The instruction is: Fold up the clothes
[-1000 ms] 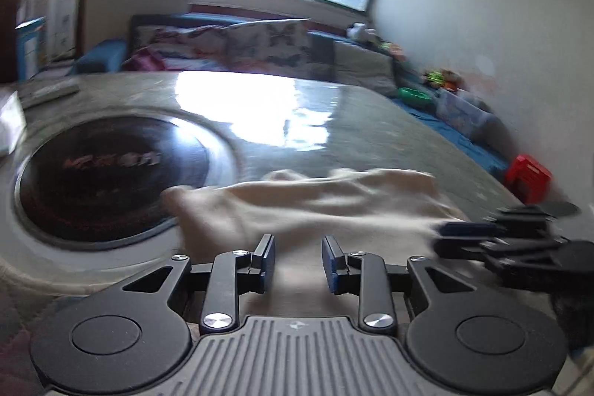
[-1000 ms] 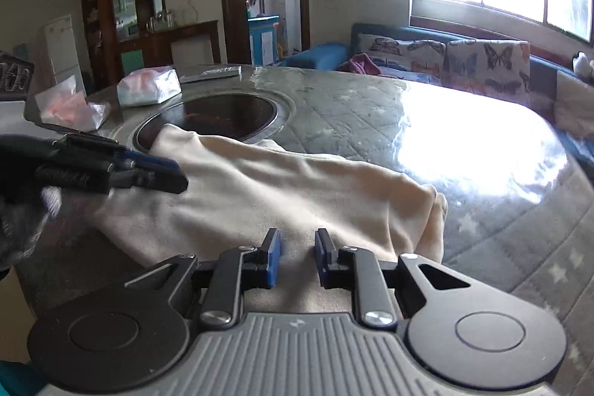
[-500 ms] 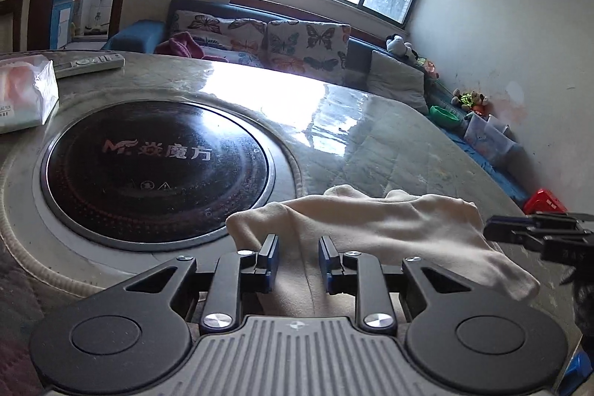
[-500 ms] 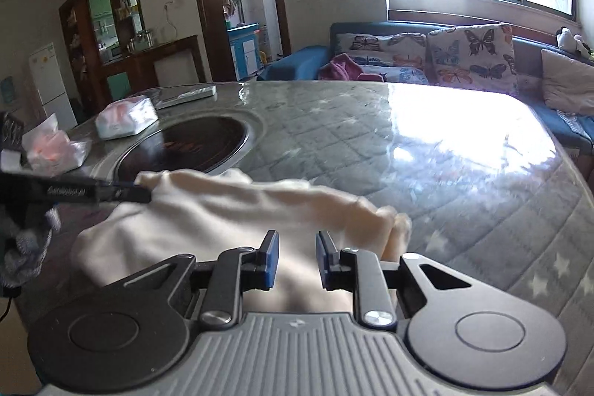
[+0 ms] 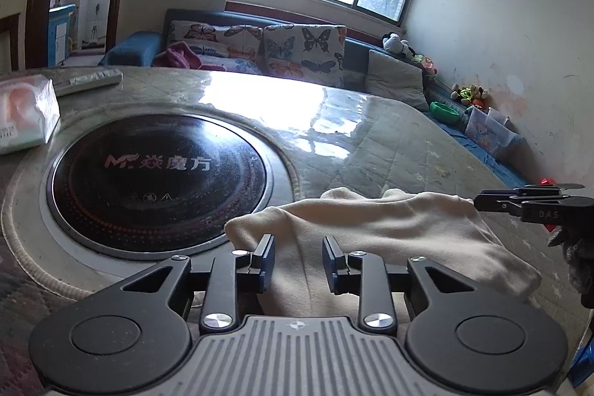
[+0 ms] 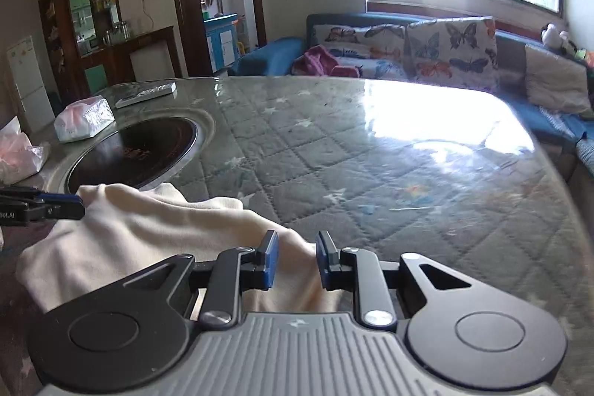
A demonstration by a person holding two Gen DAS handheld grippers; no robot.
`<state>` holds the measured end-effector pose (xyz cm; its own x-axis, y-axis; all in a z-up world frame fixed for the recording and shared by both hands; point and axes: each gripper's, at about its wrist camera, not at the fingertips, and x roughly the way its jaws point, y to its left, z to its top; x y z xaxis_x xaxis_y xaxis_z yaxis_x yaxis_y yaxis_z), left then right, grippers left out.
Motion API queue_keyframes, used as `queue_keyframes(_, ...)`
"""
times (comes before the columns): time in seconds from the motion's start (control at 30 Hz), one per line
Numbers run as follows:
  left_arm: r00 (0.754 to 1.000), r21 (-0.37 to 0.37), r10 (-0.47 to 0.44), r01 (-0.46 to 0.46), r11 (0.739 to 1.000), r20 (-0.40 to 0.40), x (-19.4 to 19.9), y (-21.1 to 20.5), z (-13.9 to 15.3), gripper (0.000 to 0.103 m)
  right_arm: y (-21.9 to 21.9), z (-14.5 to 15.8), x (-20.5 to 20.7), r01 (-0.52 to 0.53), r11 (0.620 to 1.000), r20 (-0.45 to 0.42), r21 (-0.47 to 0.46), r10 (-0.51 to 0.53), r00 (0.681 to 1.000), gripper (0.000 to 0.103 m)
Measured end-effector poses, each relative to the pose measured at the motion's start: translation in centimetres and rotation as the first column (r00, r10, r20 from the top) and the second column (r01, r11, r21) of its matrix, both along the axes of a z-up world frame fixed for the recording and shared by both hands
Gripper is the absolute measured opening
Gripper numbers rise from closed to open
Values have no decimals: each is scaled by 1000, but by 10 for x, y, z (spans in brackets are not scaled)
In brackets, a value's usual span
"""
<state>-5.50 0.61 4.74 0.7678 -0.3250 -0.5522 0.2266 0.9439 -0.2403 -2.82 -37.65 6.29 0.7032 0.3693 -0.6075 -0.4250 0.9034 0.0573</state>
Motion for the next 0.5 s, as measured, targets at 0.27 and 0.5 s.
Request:
queue_keyframes(0.27, 999, 61, -48, 47, 997, 17, -25, -15, -2, 31, -1, -13, -41, -38, 996, -35, -75, 35, 999, 20)
queue_keyframes(0.5, 1000, 76, -22, 20, 997, 19, -32, -12, -4, 32, -13, -14, -60, 33, 997, 10, -72, -32, 999, 20)
